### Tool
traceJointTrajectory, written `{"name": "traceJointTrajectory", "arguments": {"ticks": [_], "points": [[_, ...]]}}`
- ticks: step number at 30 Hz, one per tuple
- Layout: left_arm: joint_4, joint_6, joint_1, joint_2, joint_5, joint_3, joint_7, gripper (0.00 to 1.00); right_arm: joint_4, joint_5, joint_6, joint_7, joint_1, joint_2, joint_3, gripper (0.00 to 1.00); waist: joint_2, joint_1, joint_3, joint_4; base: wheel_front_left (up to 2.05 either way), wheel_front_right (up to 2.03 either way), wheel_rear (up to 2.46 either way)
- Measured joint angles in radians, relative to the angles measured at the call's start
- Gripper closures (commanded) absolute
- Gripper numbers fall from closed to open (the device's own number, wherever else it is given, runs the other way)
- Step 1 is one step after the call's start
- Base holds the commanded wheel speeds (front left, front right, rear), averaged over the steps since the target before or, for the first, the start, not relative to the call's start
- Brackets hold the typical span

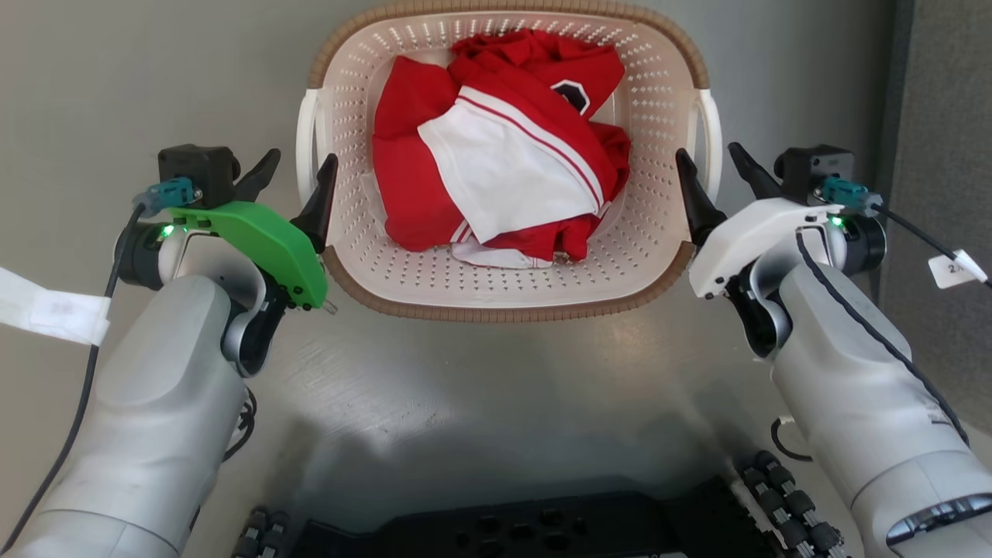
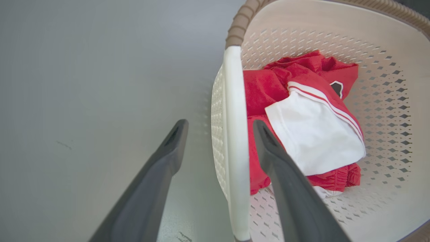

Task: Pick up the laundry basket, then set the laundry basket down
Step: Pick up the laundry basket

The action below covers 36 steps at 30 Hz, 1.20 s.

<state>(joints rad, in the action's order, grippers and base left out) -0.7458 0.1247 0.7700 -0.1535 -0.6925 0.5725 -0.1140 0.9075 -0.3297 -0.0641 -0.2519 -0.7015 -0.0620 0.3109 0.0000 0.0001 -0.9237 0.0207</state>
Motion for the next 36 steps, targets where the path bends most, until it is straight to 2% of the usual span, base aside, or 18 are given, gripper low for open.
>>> {"name": "traceJointTrajectory", "arguments": {"ticks": [22, 23, 24, 25, 27, 28, 36], "points": [[-0.068, 0.000, 0.110, 0.006, -0.097, 0.131, 0.012, 0.00, 0.105, -0.079, -0.016, 0.000, -0.128, -0.003, 0.089, 0.02, 0.0000, 0.0000, -0.079, -0.027, 0.00, 0.00, 0.00], [-0.072, 0.000, 0.114, 0.006, -0.100, 0.136, 0.008, 0.04, 0.106, -0.082, -0.016, -0.002, -0.131, -0.004, 0.091, 0.32, 0.0000, 0.0000, -0.080, -0.028, 0.00, 0.00, 0.00], [-0.075, 0.000, 0.116, 0.006, -0.104, 0.140, 0.007, 0.31, 0.106, -0.086, -0.016, -0.003, -0.132, -0.005, 0.093, 0.58, 0.0000, 0.0000, -0.081, -0.029, 0.00, 0.00, 0.00], [-0.079, 0.000, 0.117, 0.006, -0.109, 0.143, 0.007, 0.31, 0.107, -0.087, -0.016, -0.003, -0.133, -0.005, 0.095, 0.58, 0.0000, 0.0000, -0.083, -0.029, 0.00, 0.00, 0.00], [-0.082, 0.000, 0.118, 0.005, -0.123, 0.152, 0.007, 0.80, 0.109, -0.091, -0.016, -0.003, -0.135, -0.006, 0.100, 0.92, 0.0000, 0.0000, -0.084, -0.030, 0.00, 0.00, 0.00], [-0.082, 0.003, 0.119, 0.006, -0.126, 0.160, 0.007, 1.00, 0.109, -0.094, -0.016, -0.003, -0.138, -0.006, 0.102, 1.00, 0.0000, 0.0000, -0.085, -0.030, 0.00, 0.00, 0.00], [-0.091, -0.003, 0.125, 0.014, -0.169, 0.205, -0.003, 1.00, 0.114, -0.111, -0.015, -0.003, -0.156, 0.002, 0.119, 1.00, 0.0000, 0.0000, -0.075, -0.030, 0.00, 0.00, 0.00]]}}
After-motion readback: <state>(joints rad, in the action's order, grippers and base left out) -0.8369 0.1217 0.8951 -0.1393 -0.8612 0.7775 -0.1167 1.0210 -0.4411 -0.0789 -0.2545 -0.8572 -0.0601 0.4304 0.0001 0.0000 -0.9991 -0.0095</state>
